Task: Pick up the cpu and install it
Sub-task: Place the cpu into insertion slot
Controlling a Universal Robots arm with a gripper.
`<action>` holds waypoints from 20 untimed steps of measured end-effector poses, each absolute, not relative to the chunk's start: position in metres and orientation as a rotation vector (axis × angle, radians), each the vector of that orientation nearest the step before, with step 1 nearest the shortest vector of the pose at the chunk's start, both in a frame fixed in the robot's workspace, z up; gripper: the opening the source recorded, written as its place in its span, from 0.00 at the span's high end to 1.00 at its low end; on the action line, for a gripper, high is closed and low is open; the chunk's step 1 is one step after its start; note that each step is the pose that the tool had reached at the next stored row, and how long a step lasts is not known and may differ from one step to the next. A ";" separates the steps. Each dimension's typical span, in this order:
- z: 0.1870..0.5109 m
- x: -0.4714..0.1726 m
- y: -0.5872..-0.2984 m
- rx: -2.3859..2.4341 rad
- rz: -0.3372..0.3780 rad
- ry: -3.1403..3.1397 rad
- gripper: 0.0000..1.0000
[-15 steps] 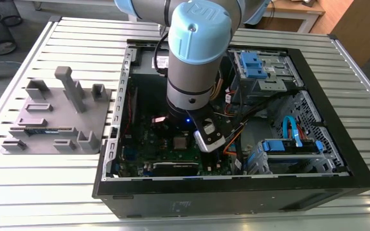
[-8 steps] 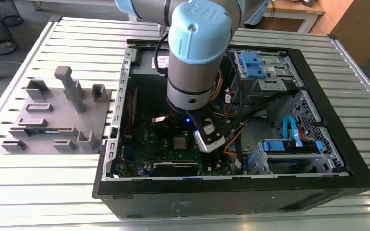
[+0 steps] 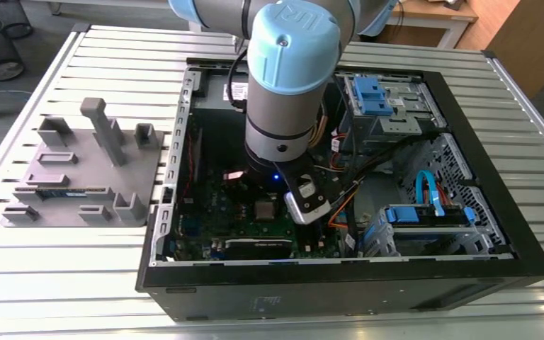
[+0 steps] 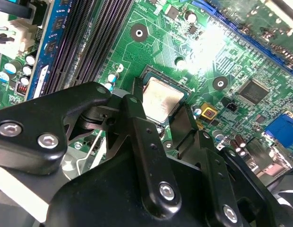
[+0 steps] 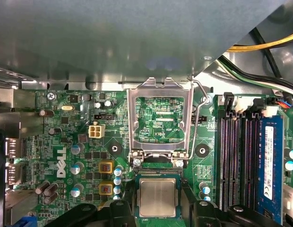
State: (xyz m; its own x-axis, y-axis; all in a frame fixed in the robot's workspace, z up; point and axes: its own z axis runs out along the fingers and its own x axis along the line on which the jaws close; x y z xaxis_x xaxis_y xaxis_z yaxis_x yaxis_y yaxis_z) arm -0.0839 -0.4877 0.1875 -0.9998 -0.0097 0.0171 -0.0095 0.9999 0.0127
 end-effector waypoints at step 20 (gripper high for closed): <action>0.188 -0.081 -0.488 0.014 -0.020 -3.123 0.53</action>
